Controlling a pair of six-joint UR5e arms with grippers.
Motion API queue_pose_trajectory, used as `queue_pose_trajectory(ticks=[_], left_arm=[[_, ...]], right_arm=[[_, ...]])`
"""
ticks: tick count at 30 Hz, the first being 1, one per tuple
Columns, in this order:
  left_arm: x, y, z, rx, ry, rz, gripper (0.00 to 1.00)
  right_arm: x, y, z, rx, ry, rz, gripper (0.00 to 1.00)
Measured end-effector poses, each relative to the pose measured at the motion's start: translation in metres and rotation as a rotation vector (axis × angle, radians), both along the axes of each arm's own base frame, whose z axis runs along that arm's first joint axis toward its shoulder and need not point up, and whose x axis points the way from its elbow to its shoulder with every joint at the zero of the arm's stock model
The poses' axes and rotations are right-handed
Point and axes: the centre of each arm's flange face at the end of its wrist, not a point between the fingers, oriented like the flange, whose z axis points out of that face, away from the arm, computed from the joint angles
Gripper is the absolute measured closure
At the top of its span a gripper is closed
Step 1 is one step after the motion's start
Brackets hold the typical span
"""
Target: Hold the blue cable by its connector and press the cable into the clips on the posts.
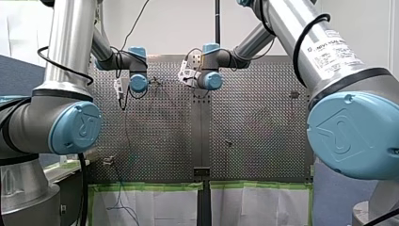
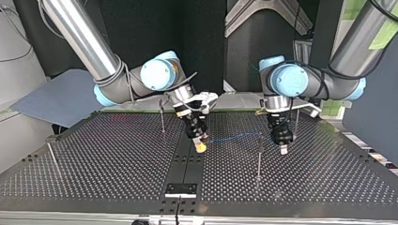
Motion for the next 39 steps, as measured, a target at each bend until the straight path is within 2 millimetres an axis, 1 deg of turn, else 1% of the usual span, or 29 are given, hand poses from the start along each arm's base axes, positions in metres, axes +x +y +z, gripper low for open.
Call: queue_pose_trajectory(ticks=[6,9,13,17,29,30,31,32,33,34,35,36,37,39], left_arm=[[0.007,0.007,0.0,-0.004,-0.005,-0.01,1.0],[0.013,0.011,-0.003,-0.005,-0.002,-0.01,1.0],[0.026,0.014,-0.008,-0.005,0.007,-0.02,1.0],[0.034,0.017,-0.005,-0.011,-0.002,-0.02,1.0],[0.04,0.025,-0.002,-0.023,-0.021,-0.015,1.0],[0.04,0.025,-0.002,-0.025,-0.022,-0.011,0.86],[0.04,0.025,-0.002,-0.028,-0.025,-0.007,0.78],[0.04,0.026,-0.001,-0.033,-0.03,-0.001,0.78],[0.04,0.026,-0.001,-0.037,-0.035,0.004,0.51],[0.04,0.026,-0.001,-0.04,-0.038,0.01,0.31],[0.04,0.025,0.0,-0.041,-0.041,0.015,0.31],[0.04,0.024,0.0,-0.042,-0.043,0.017,0.22],[0.039,0.024,0.0,-0.041,-0.042,0.018,0.18],[0.038,0.022,0.0,-0.04,-0.038,0.02,0.18]], right_arm=[[0.0,-0.005,-0.008,0.004,0.007,-0.005,1.0],[-0.001,-0.007,-0.009,0.004,0.009,-0.008,1.0],[-0.002,-0.012,-0.007,-0.001,0.005,-0.012,1.0],[-0.005,-0.019,-0.002,-0.009,0.0,-0.019,1.0],[-0.018,-0.039,0.001,-0.014,-0.005,-0.048,1.0],[-0.019,-0.04,0.001,-0.014,-0.004,-0.05,1.0],[-0.02,-0.041,0.001,-0.014,-0.004,-0.051,1.0],[-0.02,-0.042,0.001,-0.013,-0.003,-0.051,1.0],[-0.02,-0.042,0.001,-0.013,-0.002,-0.052,1.0],[-0.021,-0.042,0.001,-0.013,-0.002,-0.052,1.0],[-0.021,-0.042,0.001,-0.013,-0.002,-0.052,1.0],[-0.021,-0.042,0.0,-0.013,-0.001,-0.052,1.0],[-0.021,-0.042,0.0,-0.012,-0.001,-0.052,1.0],[-0.021,-0.042,0.0,-0.011,0.001,-0.052,1.0]])
